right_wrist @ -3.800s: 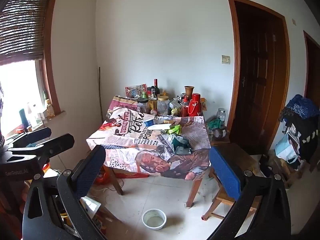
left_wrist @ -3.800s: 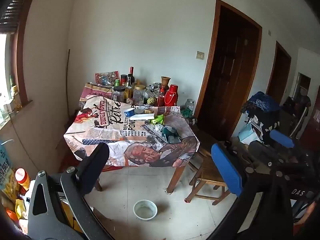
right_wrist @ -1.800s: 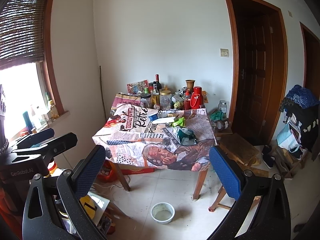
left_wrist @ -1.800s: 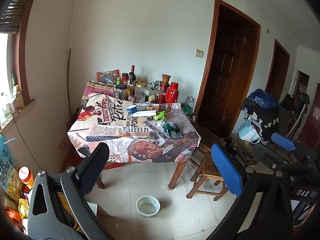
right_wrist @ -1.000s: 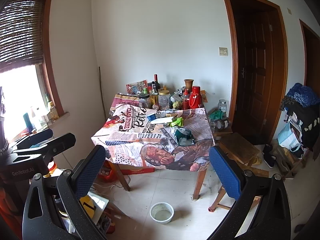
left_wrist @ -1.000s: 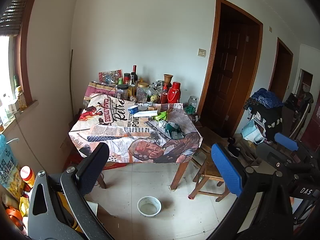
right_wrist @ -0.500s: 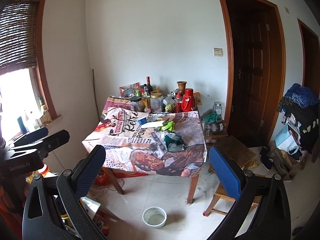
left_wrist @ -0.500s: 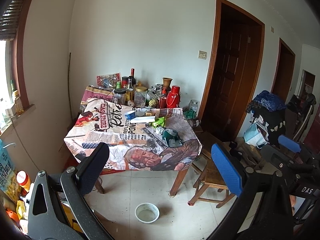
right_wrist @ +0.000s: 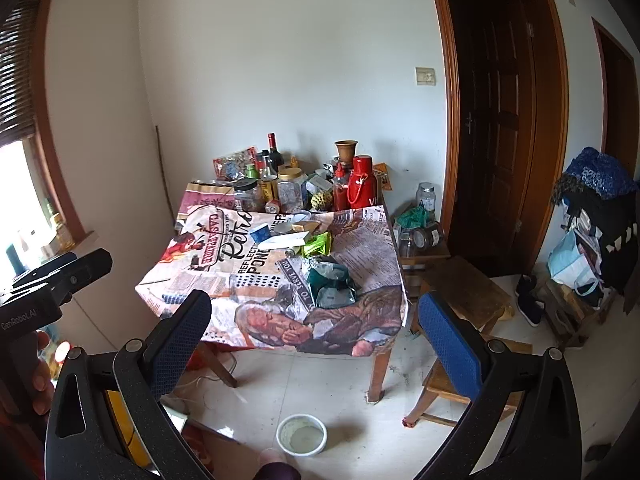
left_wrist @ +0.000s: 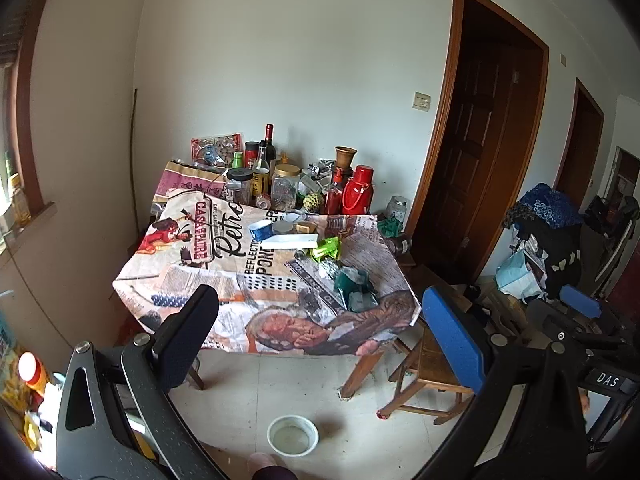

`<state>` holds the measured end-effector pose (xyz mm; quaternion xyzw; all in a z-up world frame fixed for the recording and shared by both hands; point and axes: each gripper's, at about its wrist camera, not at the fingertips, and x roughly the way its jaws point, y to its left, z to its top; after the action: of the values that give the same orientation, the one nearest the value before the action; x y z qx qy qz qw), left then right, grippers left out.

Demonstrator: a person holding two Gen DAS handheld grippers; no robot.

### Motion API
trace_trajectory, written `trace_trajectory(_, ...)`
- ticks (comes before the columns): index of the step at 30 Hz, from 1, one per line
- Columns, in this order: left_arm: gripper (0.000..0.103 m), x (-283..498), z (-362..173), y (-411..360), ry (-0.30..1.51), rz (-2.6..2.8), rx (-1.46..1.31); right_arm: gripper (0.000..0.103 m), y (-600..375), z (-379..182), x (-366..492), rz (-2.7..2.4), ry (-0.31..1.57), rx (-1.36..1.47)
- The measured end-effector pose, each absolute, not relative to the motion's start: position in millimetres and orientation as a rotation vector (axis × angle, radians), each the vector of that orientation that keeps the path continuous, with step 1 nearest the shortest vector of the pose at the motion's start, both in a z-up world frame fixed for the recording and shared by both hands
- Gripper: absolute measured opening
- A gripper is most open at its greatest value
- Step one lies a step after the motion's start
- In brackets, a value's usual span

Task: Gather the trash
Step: 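Move both tools toward the table, right tool toward the teal plastic bag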

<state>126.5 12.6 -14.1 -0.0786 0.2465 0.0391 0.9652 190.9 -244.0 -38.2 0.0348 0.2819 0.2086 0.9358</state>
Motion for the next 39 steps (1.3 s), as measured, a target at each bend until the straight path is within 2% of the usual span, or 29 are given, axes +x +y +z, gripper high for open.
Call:
trace_trajectory(12,0.103,277.7,-19.8,86.3,0.534,0.009,-0.104,0.103,-170.1,-46.2,290.4,0.314,0.636,0.080)
trace_trajectory(20,0.102,350.9,-42.3,110.5,0.595,-0.051,-0.076,0.103,-148.4,-75.2,346.1,0.255,0.756,0.110)
trace_trajectory(24,0.093,381.6,-70.5,112.6,0.685,-0.073,-0.087,0.103,-147.0,-100.4,372.8,0.243,0.844,0.136)
trace_trajectory(33,0.087,447.6,-139.6,92.6,0.876,-0.051,-0.105,0.103,-155.6,-181.9,445.4,0.281,1.069,0.128)
trace_trajectory(37,0.073,477.0,-165.9,85.5,0.968,0.029,-0.147,0.103,-156.0,-218.4,480.5,0.378,1.181,0.124)
trace_trajectory(39,0.072,488.4,-178.7,84.1,1.005,0.061,-0.172,0.103,-154.7,-233.7,495.8,0.416,1.226,0.114)
